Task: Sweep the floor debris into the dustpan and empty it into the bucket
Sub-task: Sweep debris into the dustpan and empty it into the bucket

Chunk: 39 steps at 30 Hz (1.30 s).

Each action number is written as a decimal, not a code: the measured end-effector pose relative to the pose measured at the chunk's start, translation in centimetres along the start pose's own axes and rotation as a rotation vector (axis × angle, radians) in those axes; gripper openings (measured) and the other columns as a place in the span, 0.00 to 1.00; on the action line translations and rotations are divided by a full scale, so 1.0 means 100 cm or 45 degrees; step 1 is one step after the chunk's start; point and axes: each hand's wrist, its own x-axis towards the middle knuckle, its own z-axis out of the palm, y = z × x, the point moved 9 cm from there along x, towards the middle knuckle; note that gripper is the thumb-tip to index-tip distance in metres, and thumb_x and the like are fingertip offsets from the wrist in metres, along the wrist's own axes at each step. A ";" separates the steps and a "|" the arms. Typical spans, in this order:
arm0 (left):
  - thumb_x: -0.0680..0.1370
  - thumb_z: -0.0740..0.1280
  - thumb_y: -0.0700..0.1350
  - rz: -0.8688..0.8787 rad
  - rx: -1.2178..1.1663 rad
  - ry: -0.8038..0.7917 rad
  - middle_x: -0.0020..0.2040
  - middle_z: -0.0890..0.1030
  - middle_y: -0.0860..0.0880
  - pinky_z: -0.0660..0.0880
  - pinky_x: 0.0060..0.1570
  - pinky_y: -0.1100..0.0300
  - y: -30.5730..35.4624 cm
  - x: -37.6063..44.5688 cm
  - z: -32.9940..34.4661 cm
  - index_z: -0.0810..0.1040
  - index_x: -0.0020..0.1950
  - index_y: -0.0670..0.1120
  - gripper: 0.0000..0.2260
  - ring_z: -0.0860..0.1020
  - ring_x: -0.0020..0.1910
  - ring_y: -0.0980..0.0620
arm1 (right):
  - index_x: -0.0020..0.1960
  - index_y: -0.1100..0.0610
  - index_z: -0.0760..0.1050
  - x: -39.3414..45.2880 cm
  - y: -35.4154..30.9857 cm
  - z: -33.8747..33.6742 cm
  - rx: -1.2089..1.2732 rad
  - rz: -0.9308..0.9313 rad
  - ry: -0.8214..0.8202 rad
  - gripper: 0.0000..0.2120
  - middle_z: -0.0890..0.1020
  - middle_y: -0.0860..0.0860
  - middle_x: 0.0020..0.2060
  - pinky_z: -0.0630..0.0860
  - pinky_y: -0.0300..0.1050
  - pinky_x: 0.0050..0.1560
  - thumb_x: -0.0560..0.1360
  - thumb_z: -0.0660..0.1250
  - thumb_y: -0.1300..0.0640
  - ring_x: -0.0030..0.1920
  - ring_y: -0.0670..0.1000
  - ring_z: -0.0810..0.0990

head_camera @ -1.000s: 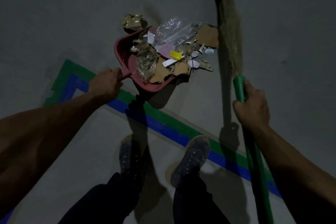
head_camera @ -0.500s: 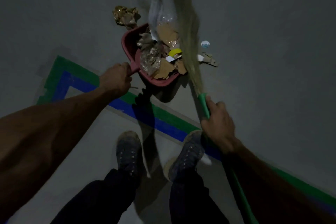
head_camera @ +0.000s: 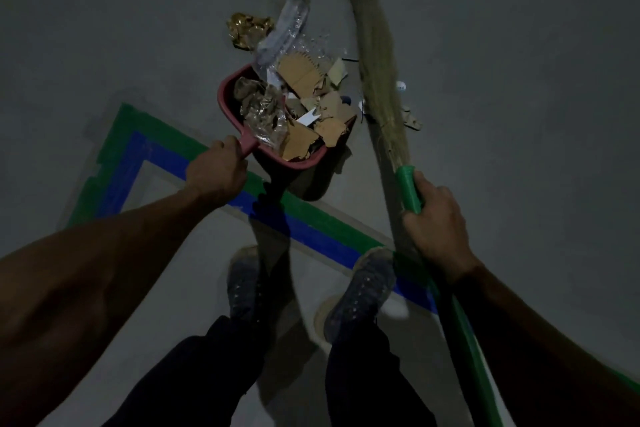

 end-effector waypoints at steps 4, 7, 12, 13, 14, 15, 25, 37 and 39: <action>0.79 0.65 0.46 0.007 -0.026 -0.017 0.56 0.74 0.37 0.67 0.42 0.50 0.000 -0.002 0.007 0.68 0.60 0.39 0.15 0.76 0.50 0.37 | 0.79 0.45 0.54 -0.019 -0.020 0.043 -0.051 -0.037 -0.184 0.36 0.67 0.53 0.51 0.69 0.45 0.45 0.75 0.64 0.59 0.46 0.53 0.70; 0.80 0.64 0.44 0.007 -0.014 0.019 0.57 0.73 0.37 0.66 0.42 0.50 0.002 -0.004 0.008 0.67 0.61 0.39 0.14 0.76 0.52 0.36 | 0.79 0.45 0.54 -0.037 -0.027 0.064 -0.032 -0.050 -0.197 0.36 0.67 0.53 0.51 0.70 0.46 0.46 0.75 0.63 0.60 0.46 0.53 0.70; 0.81 0.62 0.44 0.026 -0.048 0.078 0.55 0.74 0.38 0.65 0.40 0.52 0.005 -0.019 0.009 0.68 0.61 0.40 0.12 0.70 0.42 0.44 | 0.79 0.44 0.54 -0.063 -0.035 0.072 -0.008 -0.064 -0.167 0.37 0.68 0.53 0.50 0.70 0.47 0.45 0.74 0.63 0.60 0.46 0.53 0.71; 0.81 0.61 0.45 0.030 -0.051 0.091 0.54 0.74 0.38 0.65 0.39 0.51 0.004 -0.023 0.008 0.68 0.60 0.40 0.11 0.70 0.41 0.44 | 0.79 0.44 0.55 -0.069 -0.036 0.072 -0.002 -0.060 -0.157 0.37 0.68 0.53 0.50 0.69 0.46 0.44 0.74 0.63 0.61 0.45 0.53 0.71; 0.81 0.61 0.45 0.037 -0.055 0.100 0.53 0.74 0.38 0.66 0.38 0.51 0.003 -0.029 0.008 0.68 0.59 0.40 0.11 0.72 0.41 0.43 | 0.79 0.45 0.55 -0.076 -0.037 0.071 0.001 -0.058 -0.148 0.37 0.68 0.53 0.49 0.69 0.45 0.43 0.74 0.63 0.61 0.44 0.52 0.71; 0.81 0.61 0.45 0.047 -0.063 0.103 0.53 0.74 0.39 0.67 0.37 0.51 0.001 -0.035 0.006 0.68 0.58 0.40 0.11 0.75 0.42 0.41 | 0.79 0.45 0.55 -0.084 -0.038 0.069 0.004 -0.059 -0.139 0.37 0.69 0.53 0.49 0.69 0.45 0.42 0.74 0.64 0.61 0.44 0.52 0.71; 0.81 0.61 0.45 0.163 -0.174 0.329 0.48 0.76 0.40 0.61 0.32 0.55 -0.016 -0.172 -0.098 0.70 0.59 0.40 0.11 0.68 0.35 0.48 | 0.79 0.44 0.56 -0.229 -0.056 0.008 0.108 -0.141 -0.015 0.37 0.69 0.51 0.48 0.70 0.44 0.38 0.74 0.65 0.61 0.44 0.50 0.72; 0.80 0.63 0.45 -0.121 -0.201 0.553 0.50 0.76 0.37 0.63 0.36 0.50 -0.070 -0.441 -0.201 0.71 0.62 0.38 0.14 0.76 0.44 0.35 | 0.78 0.46 0.59 -0.437 -0.062 -0.043 -0.034 -0.424 0.029 0.37 0.68 0.49 0.47 0.71 0.45 0.40 0.72 0.67 0.58 0.42 0.49 0.70; 0.80 0.64 0.44 -0.183 -0.253 0.628 0.50 0.76 0.36 0.63 0.37 0.50 -0.077 -0.490 -0.198 0.71 0.61 0.37 0.14 0.76 0.45 0.35 | 0.78 0.46 0.58 -0.467 -0.055 -0.043 -0.069 -0.522 0.038 0.37 0.67 0.49 0.47 0.71 0.46 0.39 0.73 0.66 0.57 0.43 0.50 0.70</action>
